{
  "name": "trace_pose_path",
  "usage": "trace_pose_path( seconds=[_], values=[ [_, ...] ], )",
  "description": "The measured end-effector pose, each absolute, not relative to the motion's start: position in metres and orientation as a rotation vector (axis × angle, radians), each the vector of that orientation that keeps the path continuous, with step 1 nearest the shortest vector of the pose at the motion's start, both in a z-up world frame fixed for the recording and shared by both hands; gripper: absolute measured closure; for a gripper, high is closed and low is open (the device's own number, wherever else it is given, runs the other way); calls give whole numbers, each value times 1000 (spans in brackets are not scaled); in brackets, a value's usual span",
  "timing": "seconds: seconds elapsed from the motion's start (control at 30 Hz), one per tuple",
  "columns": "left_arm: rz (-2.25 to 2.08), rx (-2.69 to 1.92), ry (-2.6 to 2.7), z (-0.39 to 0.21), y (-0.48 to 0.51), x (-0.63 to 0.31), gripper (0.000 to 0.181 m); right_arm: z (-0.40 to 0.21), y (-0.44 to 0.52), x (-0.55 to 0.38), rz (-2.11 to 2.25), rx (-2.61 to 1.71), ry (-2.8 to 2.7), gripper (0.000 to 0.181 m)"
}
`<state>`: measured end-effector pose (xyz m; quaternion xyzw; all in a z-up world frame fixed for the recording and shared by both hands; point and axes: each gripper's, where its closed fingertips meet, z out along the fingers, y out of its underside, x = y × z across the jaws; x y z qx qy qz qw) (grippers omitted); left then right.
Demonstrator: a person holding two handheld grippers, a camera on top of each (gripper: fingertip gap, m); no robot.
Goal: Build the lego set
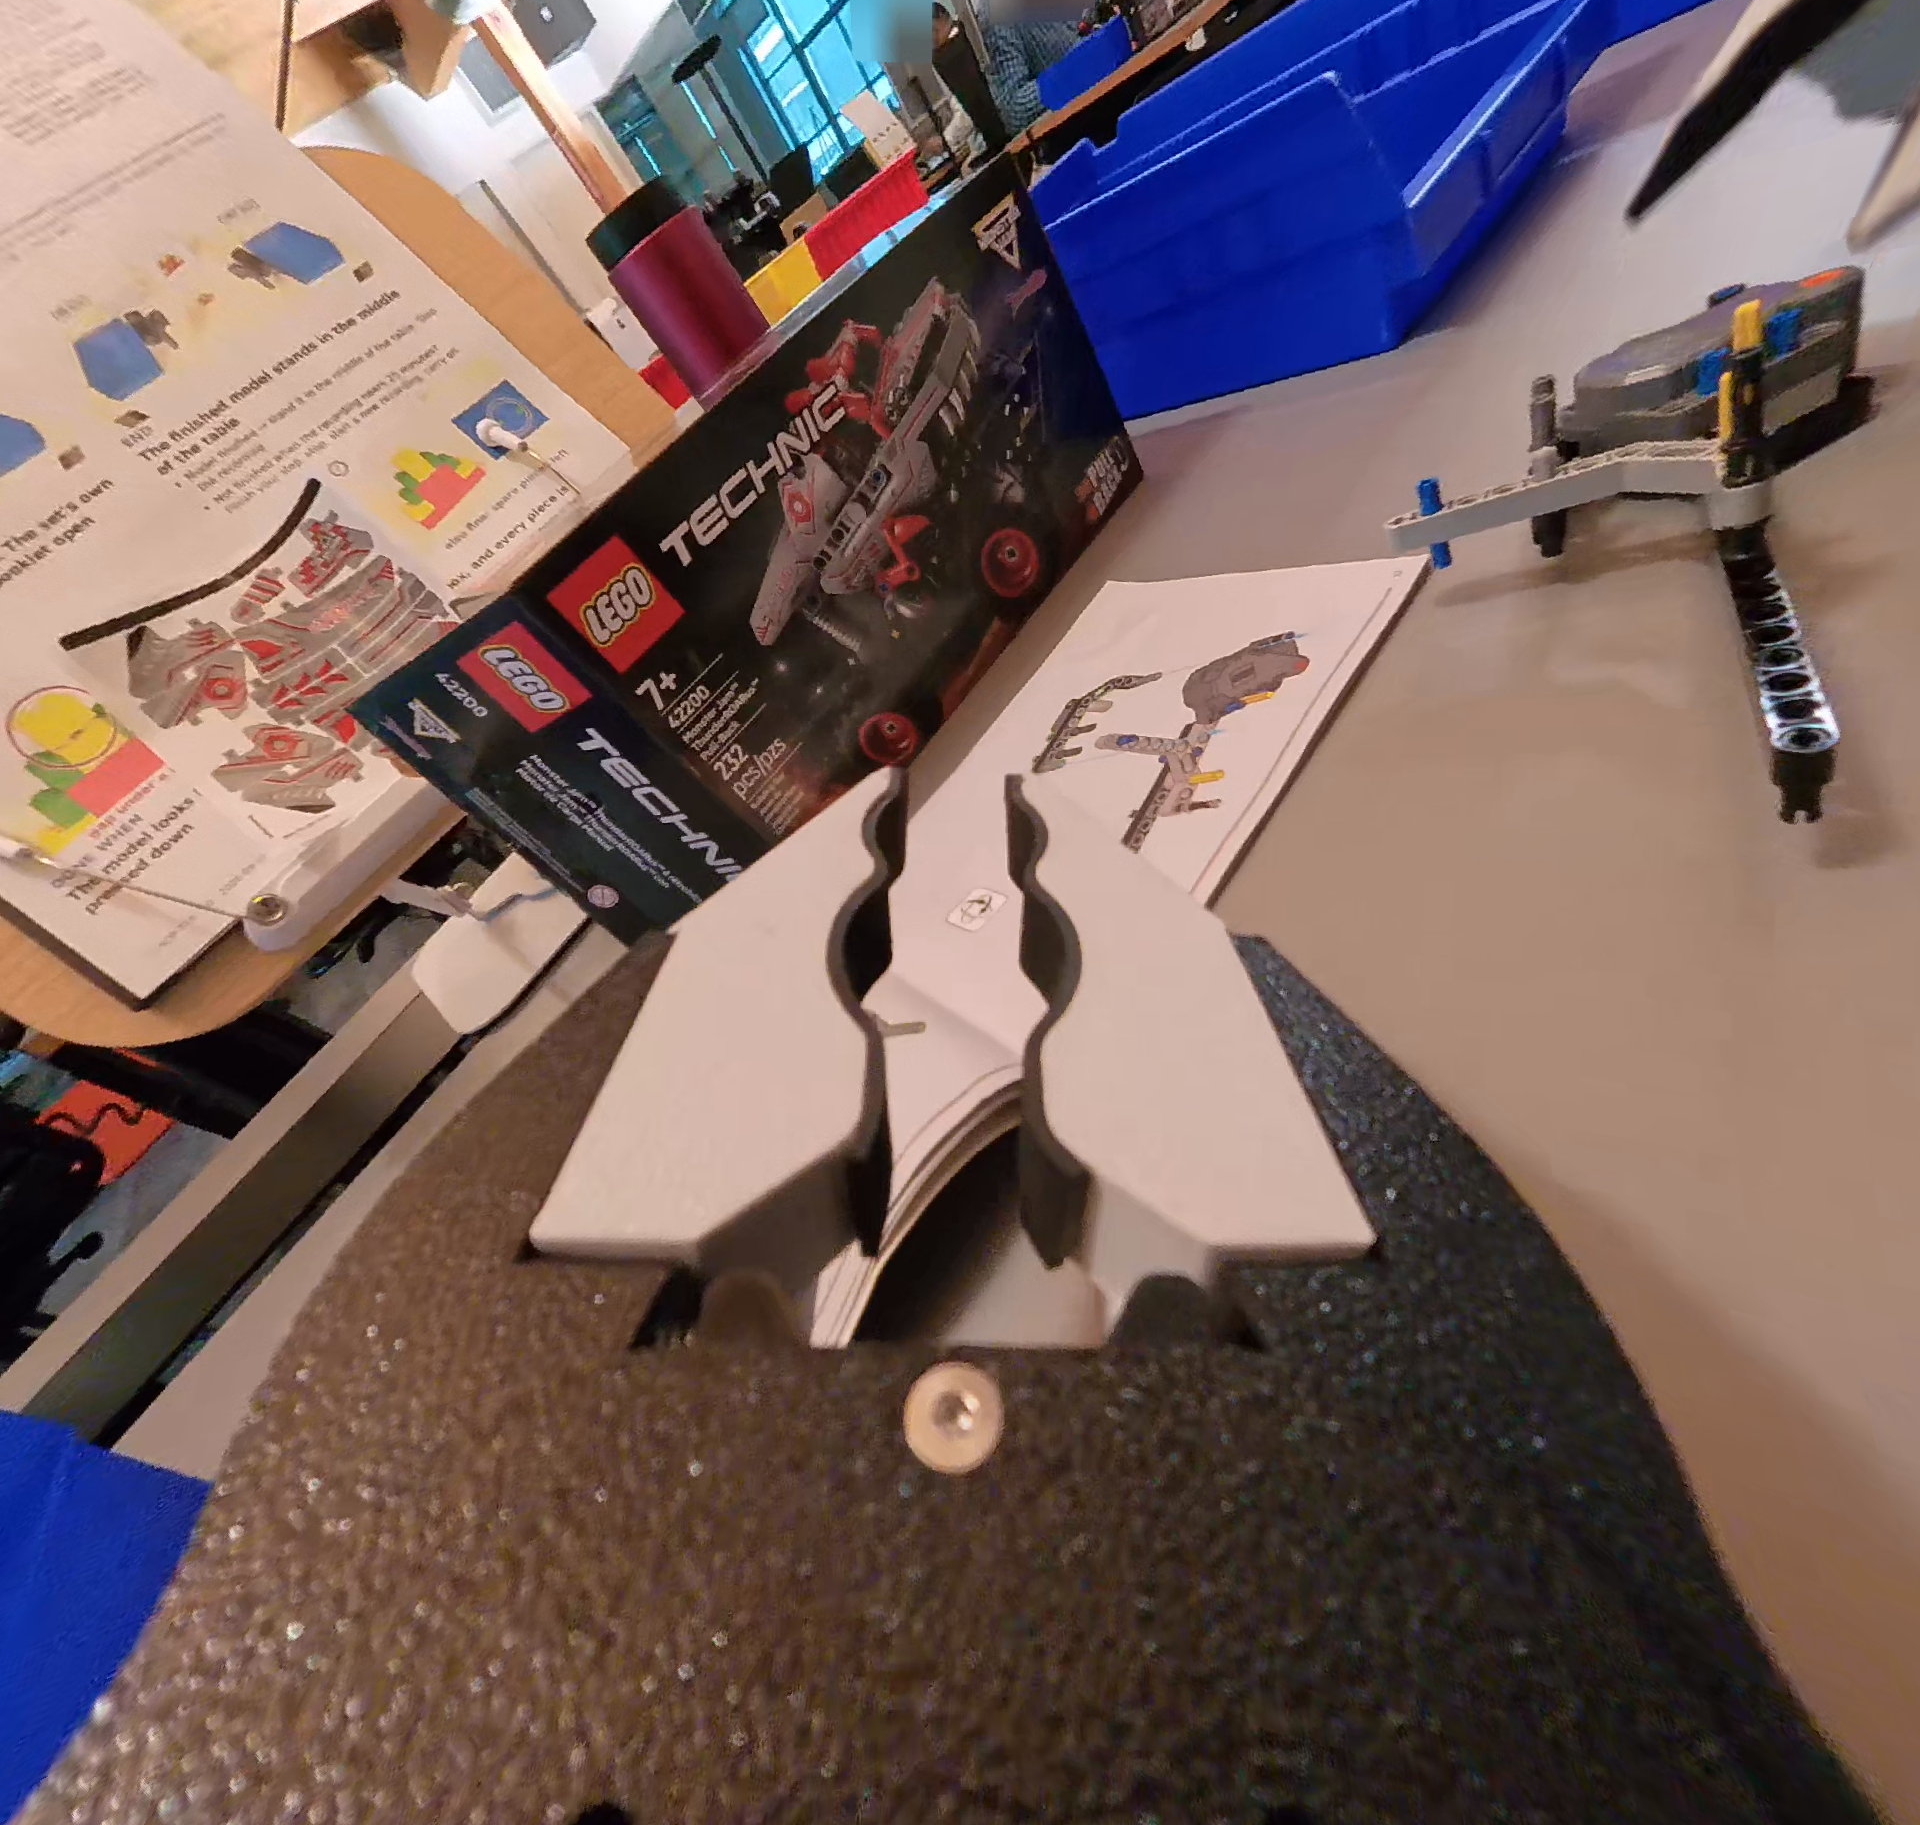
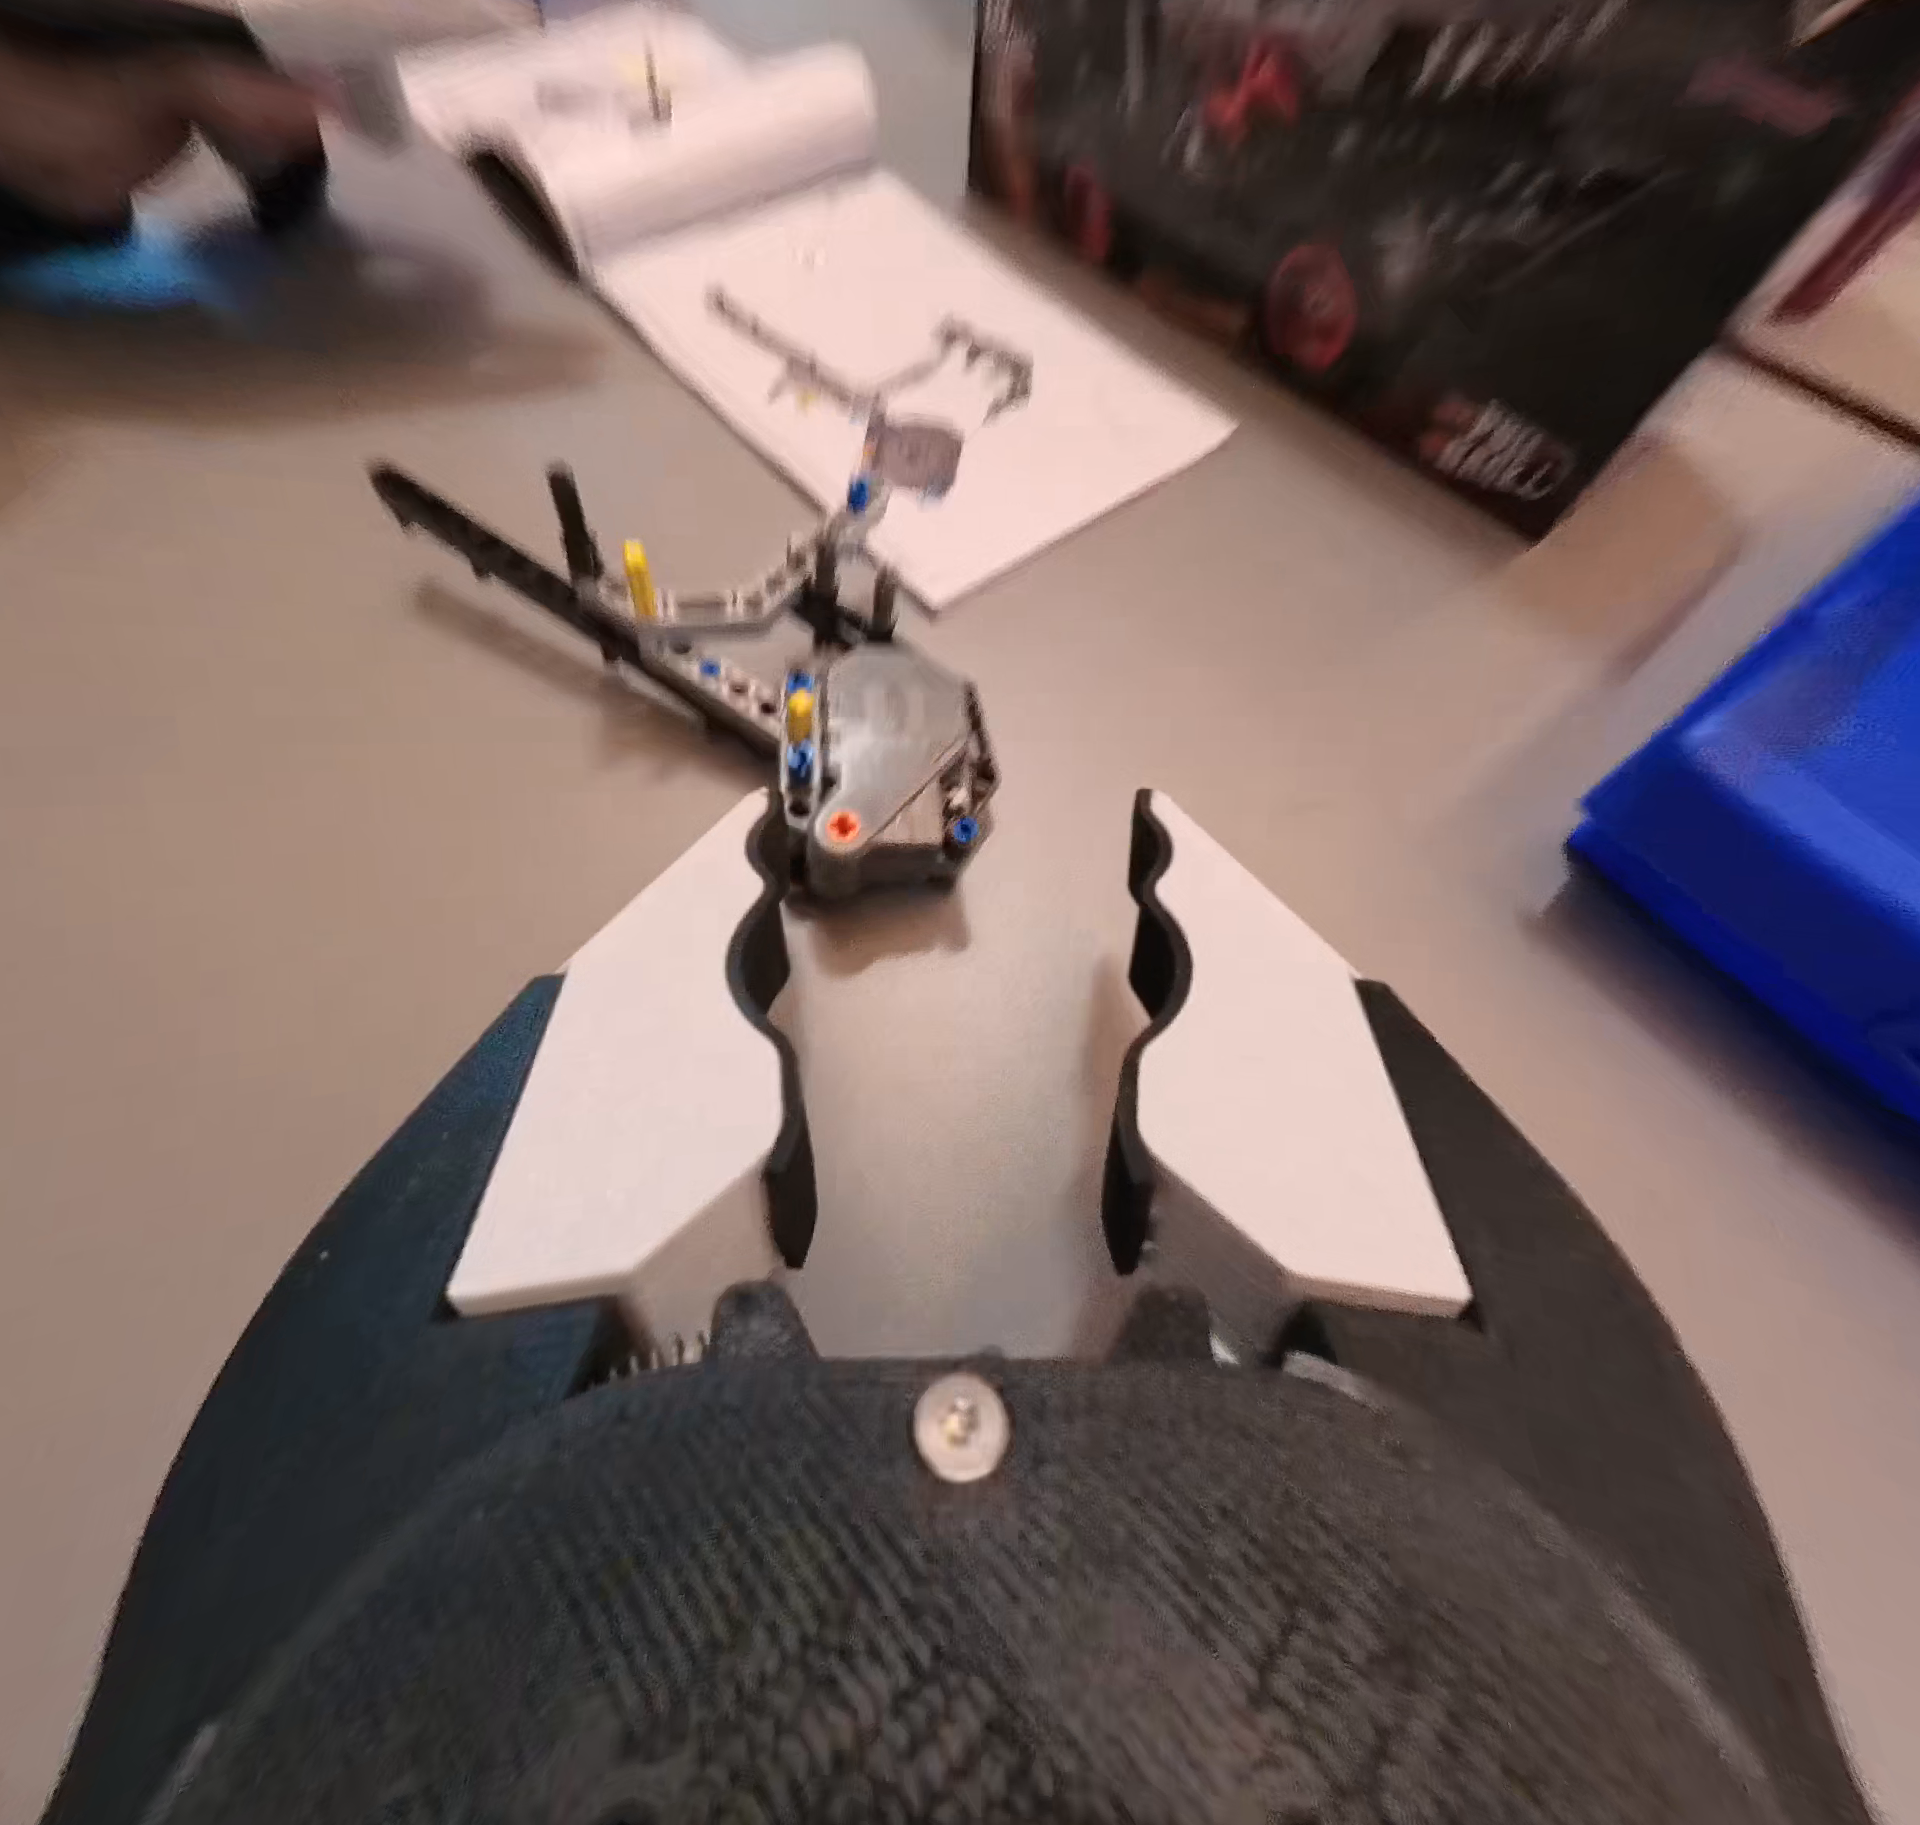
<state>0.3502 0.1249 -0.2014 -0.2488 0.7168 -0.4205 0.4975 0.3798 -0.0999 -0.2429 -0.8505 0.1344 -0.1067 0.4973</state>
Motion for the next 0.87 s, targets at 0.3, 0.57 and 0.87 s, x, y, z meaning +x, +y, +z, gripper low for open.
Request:
trace_pose_path(
  seconds=[0.3, 0.57, 0.87],
  values=[
    [-1013, -602, 1735, -204, 121, 350, 170, -150, -118, 445, -685, -1349, 570, 140],
    [-1013, -604, 1742, -207, 121, 352, 173, -164, -114, 448, -712, -1466, 538, 153],
    [-991, -558, 1773, -211, 114, 349, 174, -174, -112, 454, -735, -1545, 530, 162]
  ],
)
